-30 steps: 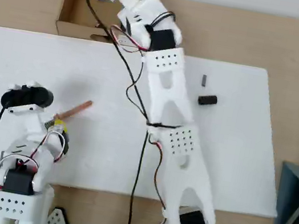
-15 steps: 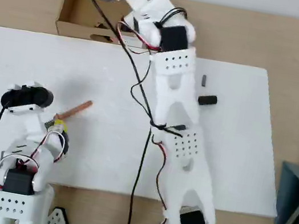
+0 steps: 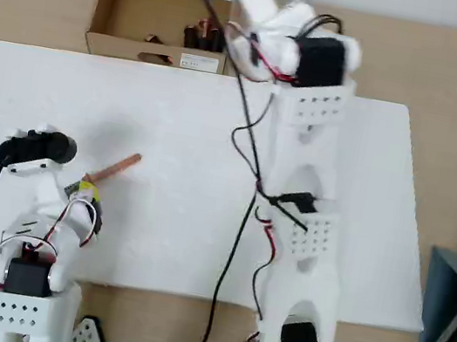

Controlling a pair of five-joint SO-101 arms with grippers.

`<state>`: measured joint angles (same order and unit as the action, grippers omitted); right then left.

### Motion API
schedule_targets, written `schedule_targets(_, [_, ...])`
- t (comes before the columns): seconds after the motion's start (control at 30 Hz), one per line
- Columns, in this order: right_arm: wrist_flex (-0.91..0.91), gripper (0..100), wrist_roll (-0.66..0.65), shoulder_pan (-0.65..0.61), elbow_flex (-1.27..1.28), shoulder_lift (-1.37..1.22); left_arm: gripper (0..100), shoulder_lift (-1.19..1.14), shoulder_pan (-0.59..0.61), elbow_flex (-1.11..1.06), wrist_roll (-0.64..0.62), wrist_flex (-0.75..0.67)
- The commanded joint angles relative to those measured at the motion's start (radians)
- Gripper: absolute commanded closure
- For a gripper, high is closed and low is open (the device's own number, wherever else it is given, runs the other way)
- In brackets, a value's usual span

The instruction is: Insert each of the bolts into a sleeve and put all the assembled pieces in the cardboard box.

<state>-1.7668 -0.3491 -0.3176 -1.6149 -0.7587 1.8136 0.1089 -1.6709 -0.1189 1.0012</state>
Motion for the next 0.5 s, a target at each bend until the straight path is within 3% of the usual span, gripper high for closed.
schedule_targets(0.0, [-0.021, 99.0, 0.009, 0.044, -0.002, 0.101, 100, 0.007, 0.009, 0.006, -0.002, -0.014])
schedule_targets(0.47, [-0.015, 99.0, -0.048, 0.171, 0.857, 0.486, 100, 0.007, 0.011, 0.006, -0.002, -0.015])
